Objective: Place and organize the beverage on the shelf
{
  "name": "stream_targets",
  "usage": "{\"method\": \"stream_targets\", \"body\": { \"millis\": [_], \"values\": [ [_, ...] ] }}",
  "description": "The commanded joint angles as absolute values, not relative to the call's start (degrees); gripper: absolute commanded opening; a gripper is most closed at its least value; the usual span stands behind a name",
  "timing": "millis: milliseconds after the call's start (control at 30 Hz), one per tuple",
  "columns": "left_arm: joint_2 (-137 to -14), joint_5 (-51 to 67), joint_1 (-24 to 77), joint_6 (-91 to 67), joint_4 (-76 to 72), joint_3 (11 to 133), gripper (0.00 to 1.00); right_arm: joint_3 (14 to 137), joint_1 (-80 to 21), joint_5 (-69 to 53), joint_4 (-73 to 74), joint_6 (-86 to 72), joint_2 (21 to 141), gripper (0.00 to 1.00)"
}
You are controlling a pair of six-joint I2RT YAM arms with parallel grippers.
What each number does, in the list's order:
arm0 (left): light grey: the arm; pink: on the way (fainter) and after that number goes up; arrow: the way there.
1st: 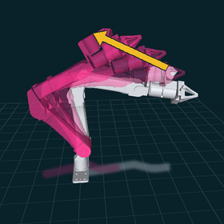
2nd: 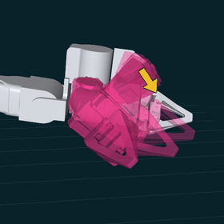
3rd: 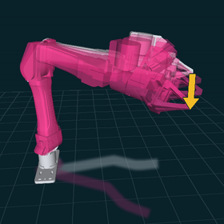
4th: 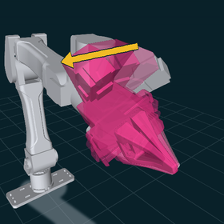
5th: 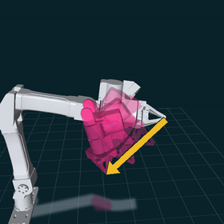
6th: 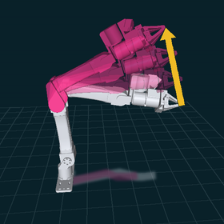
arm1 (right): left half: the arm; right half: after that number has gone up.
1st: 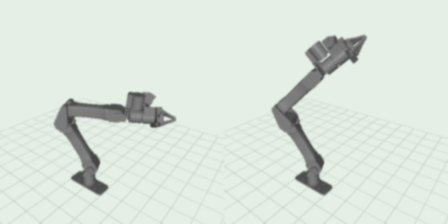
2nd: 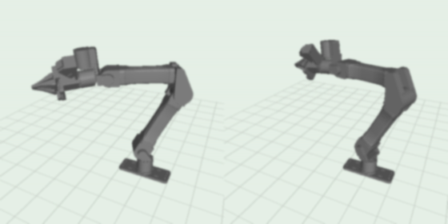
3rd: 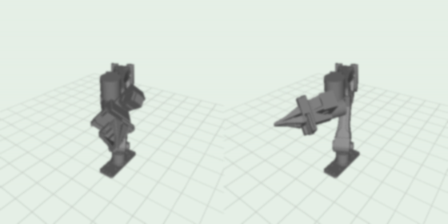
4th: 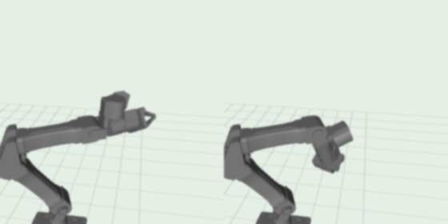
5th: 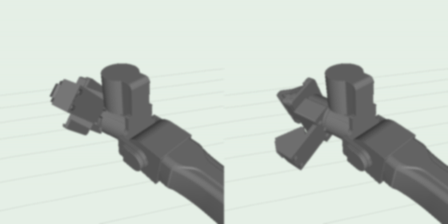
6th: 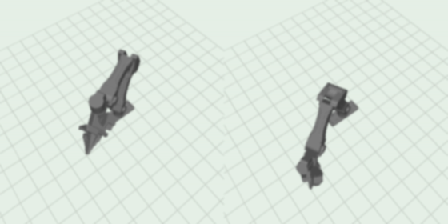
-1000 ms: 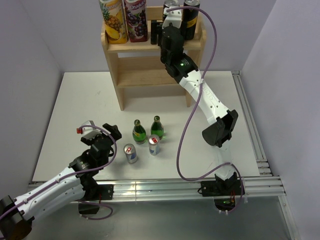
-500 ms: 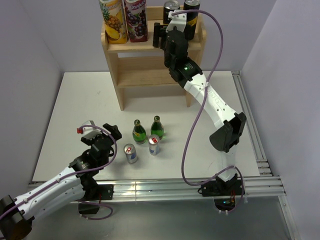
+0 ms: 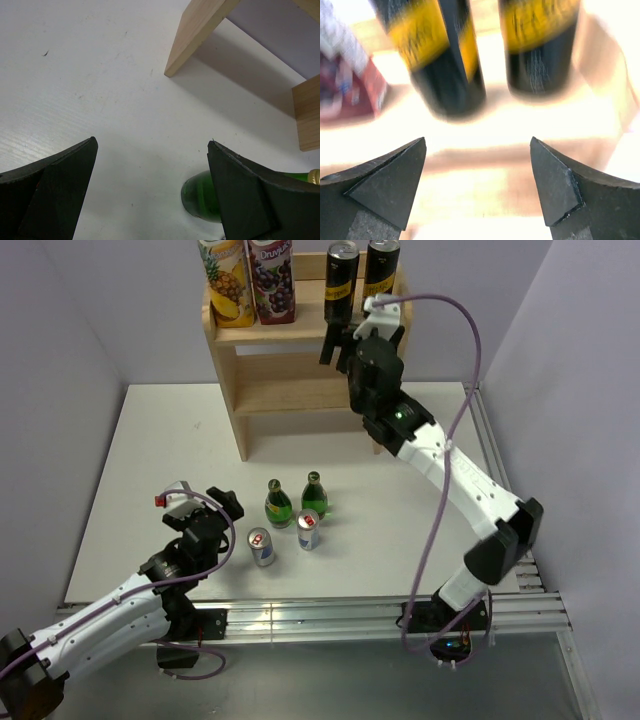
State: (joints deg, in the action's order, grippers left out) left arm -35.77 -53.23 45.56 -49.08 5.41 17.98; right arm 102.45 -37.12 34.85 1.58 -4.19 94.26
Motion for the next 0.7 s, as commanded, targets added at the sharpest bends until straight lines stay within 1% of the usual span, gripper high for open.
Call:
{"method": "stream_targets", "body": {
  "millis": [0,67,233,300,433,567,667],
  "values": [
    [-36.12,-53.35,45.35,-49.31,4.66,18.72,0.99,91.80,-41.64,40.24,3.61,-6.86,88.00,0.91],
    [-36.04,-53.44,45.35,-49.31,4.66,18.63,0.99,87.73,-44.46,42.62,2.64,-7.12,83.44,0.91],
    [-36.04,-53.18,45.26,-49.39,4.75,18.63,0.99,74.81,-55.52,48.07,1.94,-10.45,73.94,0.91],
    [-35.77,-53.00,45.35,-49.39,4.75,18.55,0.99,70.60,-58.26,50.18,3.42,-12.91,71.64,0.91],
    [-35.60,-52.82,45.35,-49.04,4.48,18.37,0.99,63.56,-64.58,52.29,8.24,-20.29,64.62,0.91],
    [-36.29,-52.73,45.35,-49.04,4.39,18.63,0.99,57.93,-69.76,53.26,13.00,-29.68,61.26,0.91],
    [-36.47,-52.65,45.35,-48.95,4.13,18.81,0.99,50.57,-73.90,53.97,14.59,-36.02,60.03,0.91]
  ]
}}
